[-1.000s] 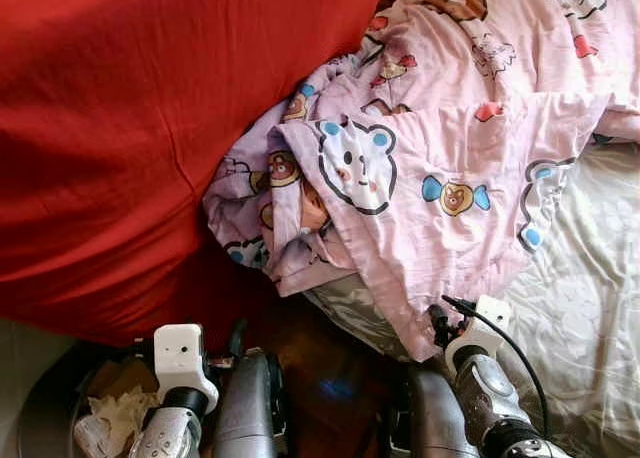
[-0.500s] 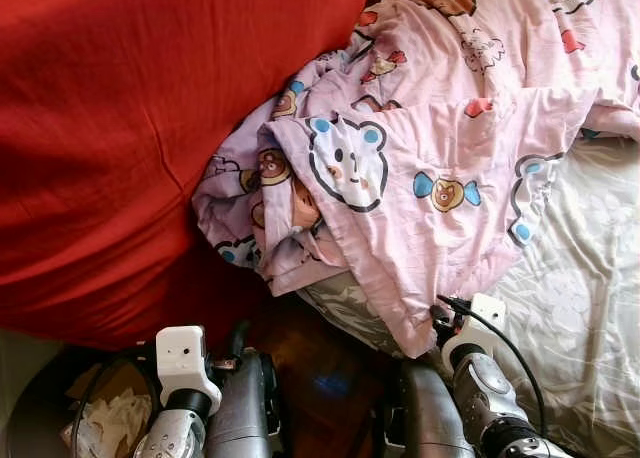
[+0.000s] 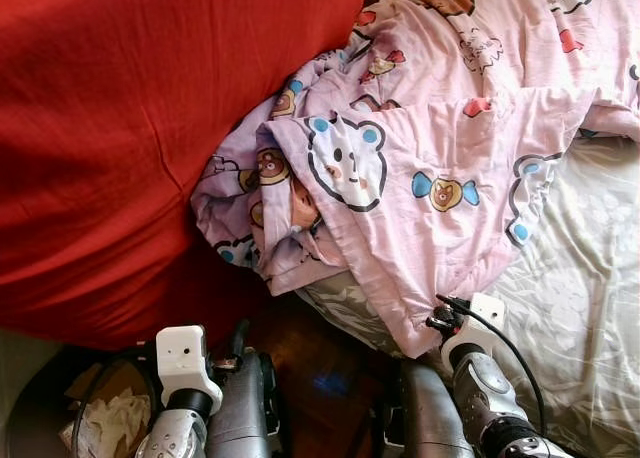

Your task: Clean up the room

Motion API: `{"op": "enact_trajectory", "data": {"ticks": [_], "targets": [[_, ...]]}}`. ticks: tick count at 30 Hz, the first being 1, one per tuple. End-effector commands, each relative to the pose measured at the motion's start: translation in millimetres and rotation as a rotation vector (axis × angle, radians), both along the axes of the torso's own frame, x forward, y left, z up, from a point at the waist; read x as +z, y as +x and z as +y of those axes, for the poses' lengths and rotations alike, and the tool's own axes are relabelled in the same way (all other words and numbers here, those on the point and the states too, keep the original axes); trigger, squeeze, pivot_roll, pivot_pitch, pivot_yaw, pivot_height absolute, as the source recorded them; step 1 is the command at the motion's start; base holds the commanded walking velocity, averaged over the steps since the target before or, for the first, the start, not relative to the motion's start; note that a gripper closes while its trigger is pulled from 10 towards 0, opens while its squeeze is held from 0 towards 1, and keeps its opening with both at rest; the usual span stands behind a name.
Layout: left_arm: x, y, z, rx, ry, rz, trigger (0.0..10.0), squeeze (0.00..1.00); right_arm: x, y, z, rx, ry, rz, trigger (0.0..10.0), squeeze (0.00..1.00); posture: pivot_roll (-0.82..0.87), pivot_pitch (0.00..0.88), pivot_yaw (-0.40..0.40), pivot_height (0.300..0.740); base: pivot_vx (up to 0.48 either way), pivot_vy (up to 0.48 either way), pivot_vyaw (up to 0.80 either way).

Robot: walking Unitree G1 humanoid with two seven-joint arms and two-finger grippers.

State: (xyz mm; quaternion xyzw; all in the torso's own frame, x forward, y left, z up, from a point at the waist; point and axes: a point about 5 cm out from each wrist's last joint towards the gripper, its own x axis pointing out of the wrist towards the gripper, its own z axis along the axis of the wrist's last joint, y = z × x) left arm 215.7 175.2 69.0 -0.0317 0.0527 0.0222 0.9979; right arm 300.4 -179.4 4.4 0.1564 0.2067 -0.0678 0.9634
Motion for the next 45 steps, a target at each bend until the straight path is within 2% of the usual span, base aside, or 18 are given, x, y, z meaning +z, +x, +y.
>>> {"op": "enact_trajectory", "data": {"ticks": [1,10,13,17,20,21,22,28,32,45], "targets": [[-11.2,-5.6,1.1,0.009,0.016,0.048,10.0,0.0,-9.8,-8.9,0.6,-0.004,0.015,0.042,0.0,0.0,0.03,0.339,-0.005,0.626,0.0,0.0,0.0],[-14.8,12.8,5.7,0.018,0.022,0.033,10.0,0.0,-0.2,-6.1,-11.1,-0.033,0.001,-0.053,0.0,0.0,0.0,0.254,-0.01,0.626,0.0,0.0,0.0],[-16.2,23.6,7.6,0.02,0.025,0.025,10.0,0.0,3.1,-8.7,-18.6,-0.059,-0.008,-0.104,0.0,0.0,-0.02,0.21,-0.008,0.626,0.0,0.0,0.0],[-17.8,30.1,8.8,0.021,0.025,0.025,10.0,0.0,3.9,-9.5,-20.6,-0.076,-0.006,-0.117,0.0,0.0,-0.03,0.188,-0.003,0.626,0.0,0.0,0.0],[-22.2,38.9,11.4,0.015,0.031,0.027,10.0,0.0,2.7,-18.4,-21.9,-0.071,-0.03,-0.153,0.0,0.0,-0.05,0.151,0.015,0.626,0.0,0.0,0.0],[-25.9,40.6,13.3,0.015,0.033,0.039,10.0,0.0,2.4,-20.9,-19.8,-0.053,-0.048,-0.162,1.6,0.0,-0.06,0.143,0.02,0.626,0.0,0.0,0.0],[-31.8,40.0,16.2,0.018,0.039,0.062,10.0,0.0,1.9,-23.6,-17.4,-0.042,-0.062,-0.167,10.0,0.0,-0.07,0.133,0.028,0.626,0.0,0.0,0.0],[-51.7,34.3,26.9,0.04,0.056,0.148,10.0,0.0,5.5,-24.1,-15.9,-0.042,-0.052,-0.208,10.0,0.0,-0.07,0.11,0.044,0.631,0.0,0.0,0.0],[-55.9,33.7,29.3,0.043,0.06,0.162,10.0,0.0,8.1,-21.6,-15.1,-0.04,-0.062,-0.213,10.0,0.0,-0.07,0.103,0.047,0.641,0.0,0.0,0.0],[-81.5,22.8,41.0,0.068,0.071,0.256,10.0,0.0,18.5,-11.6,-17.9,-0.08,-0.084,-0.233,10.0,0.0,-0.06,0.075,0.052,0.731,0.0,0.0,0.0]]}}
